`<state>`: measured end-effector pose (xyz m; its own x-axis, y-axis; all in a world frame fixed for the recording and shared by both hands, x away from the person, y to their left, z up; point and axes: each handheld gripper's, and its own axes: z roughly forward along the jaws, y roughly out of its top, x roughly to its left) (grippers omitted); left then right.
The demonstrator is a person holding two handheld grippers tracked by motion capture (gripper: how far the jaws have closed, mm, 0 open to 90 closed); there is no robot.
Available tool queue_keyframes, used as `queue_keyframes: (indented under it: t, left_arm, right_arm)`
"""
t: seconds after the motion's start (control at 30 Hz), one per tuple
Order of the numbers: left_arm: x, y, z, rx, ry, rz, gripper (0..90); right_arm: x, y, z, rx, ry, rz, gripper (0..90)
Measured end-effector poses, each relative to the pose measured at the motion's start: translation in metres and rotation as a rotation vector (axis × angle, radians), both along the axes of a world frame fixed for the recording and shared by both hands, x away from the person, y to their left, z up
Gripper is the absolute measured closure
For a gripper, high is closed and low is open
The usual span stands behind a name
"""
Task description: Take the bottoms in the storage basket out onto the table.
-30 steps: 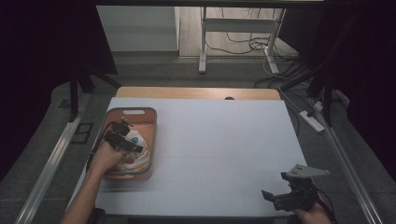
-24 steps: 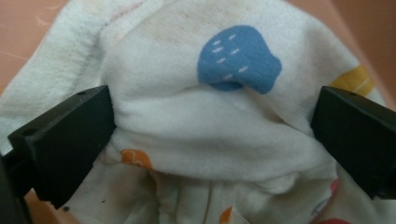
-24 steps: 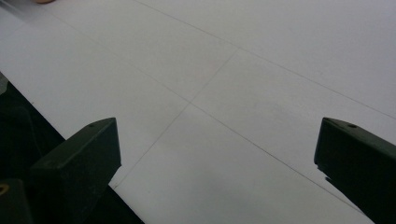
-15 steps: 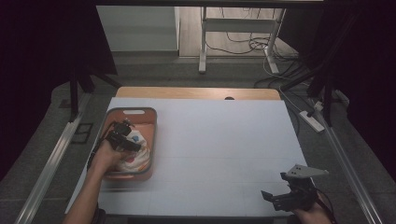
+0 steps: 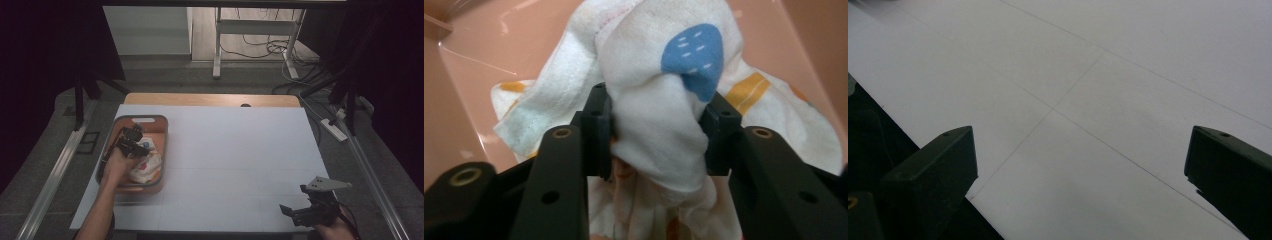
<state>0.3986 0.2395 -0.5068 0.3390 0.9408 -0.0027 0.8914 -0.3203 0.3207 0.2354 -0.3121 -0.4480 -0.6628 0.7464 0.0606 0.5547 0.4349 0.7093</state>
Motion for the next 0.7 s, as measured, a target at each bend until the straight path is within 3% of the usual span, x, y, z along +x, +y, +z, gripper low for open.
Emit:
queue_keyframes:
  t: [0.2, 0.4, 0.57, 0.7]
  left_arm:
    - [-0.001, 0.004, 0.002, -0.044, 0.002, 0.025, 64.1]
    - [-0.001, 0.015, 0.002, -0.153, -0.011, 0.096, 67.1]
    - [-0.004, 0.019, 0.01, -0.213, -0.063, 0.095, 67.3]
    - [-0.006, 0.019, 0.015, -0.228, -0.118, 0.06, 67.2]
  right_arm:
    - [0.0, 0.0, 0.0, -0.002, -0.003, 0.008, 1.0]
    - [-0.001, 0.0, 0.0, 0.008, -0.005, 0.011, 1.0]
    - [-0.001, 0.0, 0.001, 0.009, -0.007, 0.013, 1.0]
    - [-0.001, -0.001, 0.001, 0.01, -0.01, 0.016, 1.0]
